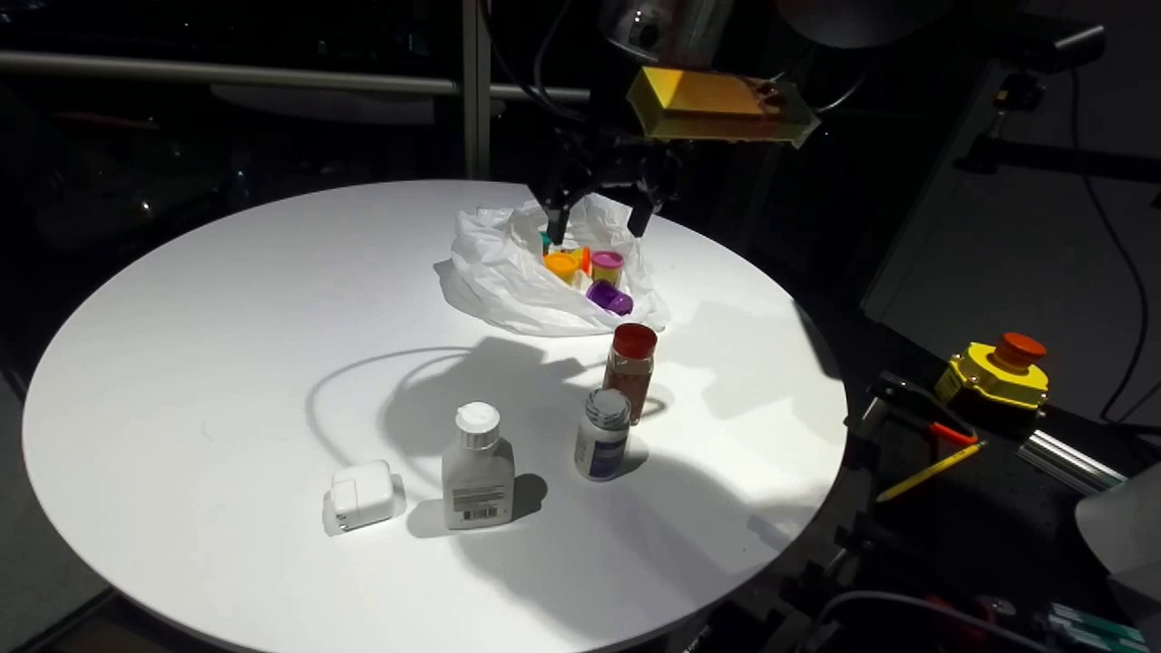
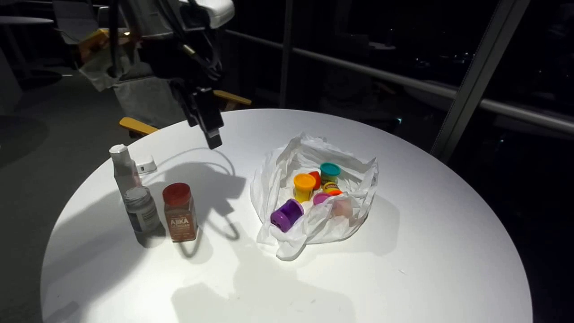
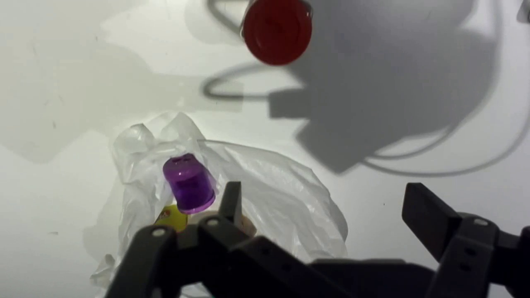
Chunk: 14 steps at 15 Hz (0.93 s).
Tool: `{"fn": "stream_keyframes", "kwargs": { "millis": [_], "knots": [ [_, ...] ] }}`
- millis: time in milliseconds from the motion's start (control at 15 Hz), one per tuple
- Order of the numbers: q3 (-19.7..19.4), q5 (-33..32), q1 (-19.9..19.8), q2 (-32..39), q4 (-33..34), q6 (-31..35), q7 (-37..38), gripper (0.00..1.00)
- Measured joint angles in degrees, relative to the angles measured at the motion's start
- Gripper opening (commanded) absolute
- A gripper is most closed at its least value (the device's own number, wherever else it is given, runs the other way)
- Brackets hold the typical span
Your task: Pick up all the objects surrounding the white plate and arrange them on the plate
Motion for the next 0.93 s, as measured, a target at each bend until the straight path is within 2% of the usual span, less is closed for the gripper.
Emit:
{"fn": "stream_keyframes", "kwargs": {
  "millis": [200,400,933],
  "knots": [
    [3.22,0.91,-0.56,0.04,-1.5,-3.67,0.37,1.0],
    [4.42,1.32,-1.88,0.69,-1.61,-5.86,0.47,1.0],
    [5.26,12.3,-6.07,7.26,0.15,-5.42,-7.93,1.0]
  ]
}}
